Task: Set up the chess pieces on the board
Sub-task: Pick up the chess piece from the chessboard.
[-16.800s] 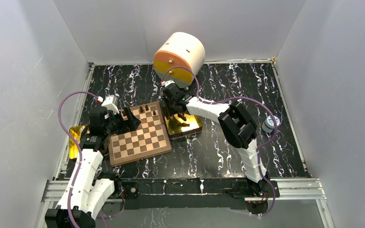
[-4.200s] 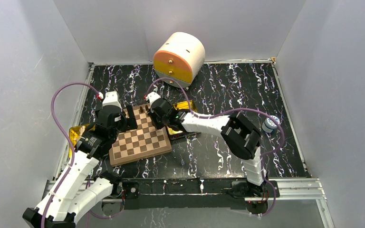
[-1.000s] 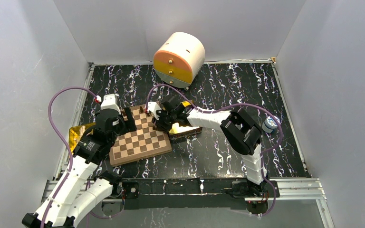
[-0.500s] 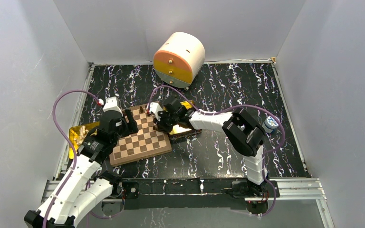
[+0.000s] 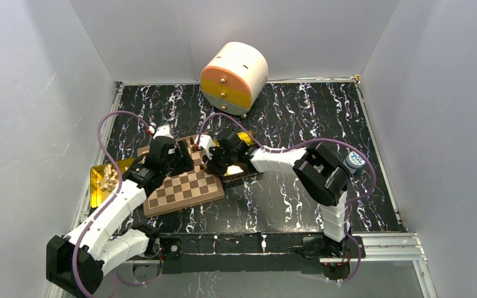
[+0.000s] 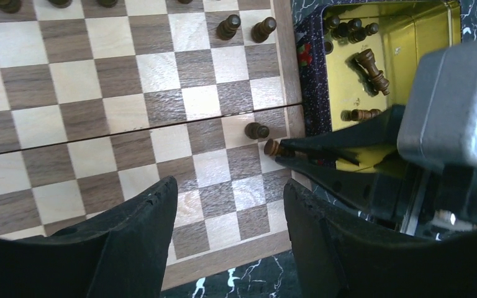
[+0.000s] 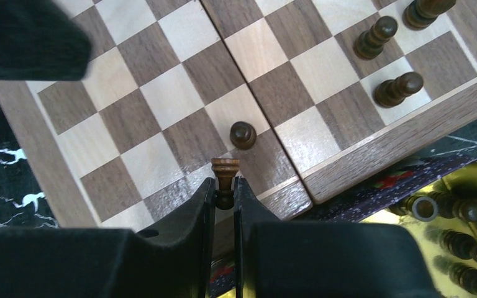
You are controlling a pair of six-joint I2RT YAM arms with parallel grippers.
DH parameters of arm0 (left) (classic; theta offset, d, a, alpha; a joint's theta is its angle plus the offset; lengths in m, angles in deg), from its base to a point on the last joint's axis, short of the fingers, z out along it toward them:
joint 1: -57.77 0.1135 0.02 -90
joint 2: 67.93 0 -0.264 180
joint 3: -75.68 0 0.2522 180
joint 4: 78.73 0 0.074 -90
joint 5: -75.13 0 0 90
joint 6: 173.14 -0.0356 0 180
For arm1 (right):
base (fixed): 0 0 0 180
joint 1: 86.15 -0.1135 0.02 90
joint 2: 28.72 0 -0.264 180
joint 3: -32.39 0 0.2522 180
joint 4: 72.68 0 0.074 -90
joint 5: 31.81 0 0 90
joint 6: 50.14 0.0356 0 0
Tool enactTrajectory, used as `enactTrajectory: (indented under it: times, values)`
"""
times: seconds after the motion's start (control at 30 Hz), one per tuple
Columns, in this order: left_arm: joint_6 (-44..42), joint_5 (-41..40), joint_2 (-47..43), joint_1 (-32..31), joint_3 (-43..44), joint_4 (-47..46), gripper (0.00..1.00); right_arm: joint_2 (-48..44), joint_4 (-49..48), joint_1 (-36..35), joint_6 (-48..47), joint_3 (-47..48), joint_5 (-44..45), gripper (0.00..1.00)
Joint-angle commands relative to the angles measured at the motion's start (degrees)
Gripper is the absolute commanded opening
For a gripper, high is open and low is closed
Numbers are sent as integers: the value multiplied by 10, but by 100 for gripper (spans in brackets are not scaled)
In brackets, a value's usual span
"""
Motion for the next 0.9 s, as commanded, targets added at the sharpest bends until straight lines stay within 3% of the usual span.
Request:
enactTrajectory:
  times: [0.0, 0.5, 0.87]
  values:
    - [17, 18, 19, 3, -1, -50, 60, -57, -42, 0, 22, -20, 1, 2]
    - [19, 40, 67, 3, -2, -89, 56, -169, -85, 6, 119, -109, 86, 1]
    - [-14, 45, 186, -3, 45, -94, 50, -271, -26, 6, 191, -156, 182, 3]
